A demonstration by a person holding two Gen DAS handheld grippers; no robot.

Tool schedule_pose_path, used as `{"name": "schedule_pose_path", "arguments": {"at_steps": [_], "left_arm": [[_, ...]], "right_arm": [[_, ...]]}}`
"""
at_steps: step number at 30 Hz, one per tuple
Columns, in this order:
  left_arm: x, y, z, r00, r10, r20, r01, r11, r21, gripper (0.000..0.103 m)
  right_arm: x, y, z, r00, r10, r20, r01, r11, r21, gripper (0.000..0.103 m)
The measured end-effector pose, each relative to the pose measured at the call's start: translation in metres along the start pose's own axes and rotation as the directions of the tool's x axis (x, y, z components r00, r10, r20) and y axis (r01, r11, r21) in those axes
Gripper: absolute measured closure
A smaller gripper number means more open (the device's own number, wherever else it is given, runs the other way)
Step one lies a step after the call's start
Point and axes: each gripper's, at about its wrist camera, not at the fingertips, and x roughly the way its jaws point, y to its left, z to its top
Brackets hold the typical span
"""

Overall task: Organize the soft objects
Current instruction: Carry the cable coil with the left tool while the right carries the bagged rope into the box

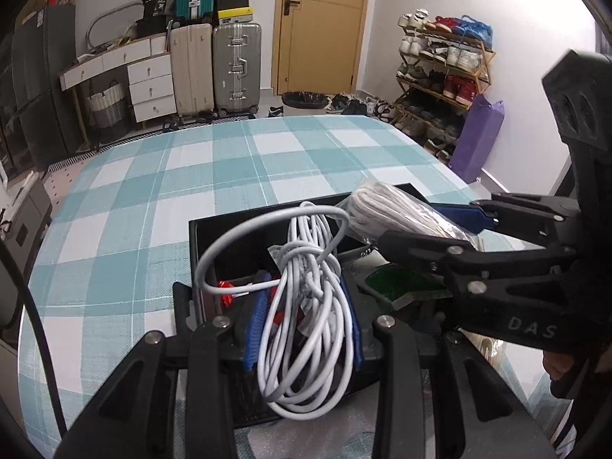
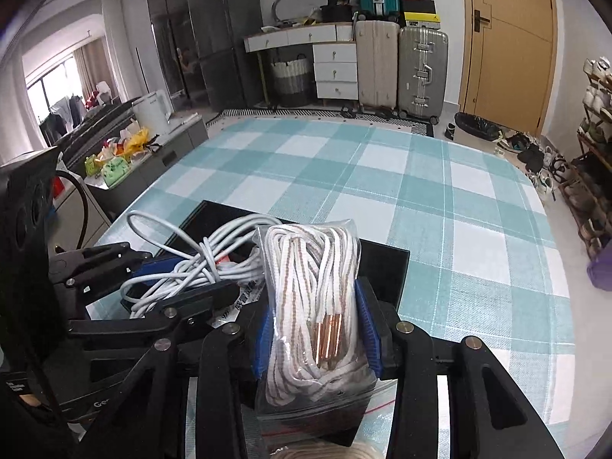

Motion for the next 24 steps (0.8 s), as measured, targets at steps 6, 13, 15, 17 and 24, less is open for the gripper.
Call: {"name": "schedule_pose_path", "arguments": {"at_steps": [6,13,15,17,24], "left_arm": [[0.000,0.000,-0.002,1.000,-0.025,-0.006,0.025,1.000,-0.007,0.068],[-0.009,-0.001,-0.006,1.000,-0.020,-0.002,0.020,1.000,0.005,0.067],[-0.010,-0.001,-0.007,1.000,-0.019,0.000,0.019,1.000,0.009,0.067],[-0.012,0.001,-0.007,1.000,-0.019,0.005,0.019,1.000,0.008,0.066],[-0.017,0.006,-0.006,0.999,-0.043,0.029,0.044,0.999,-0.011,0.045]], "right_arm": [[0.009,0.002,0.001,0.999,-0.022,-0.025,0.021,0.999,-0.027,0.064],[0.008,0.004,0.002,0.997,0.005,-0.071,-0.007,0.999,-0.033,0.064],[0.006,0.005,0.002,0.996,0.018,-0.085,-0.021,0.999,-0.034,0.064],[0.004,0.007,0.001,0.995,0.018,-0.100,-0.022,0.999,-0.040,0.064],[-0.001,0.011,0.001,1.000,-0.026,-0.013,0.025,0.997,-0.072,0.044]]}}
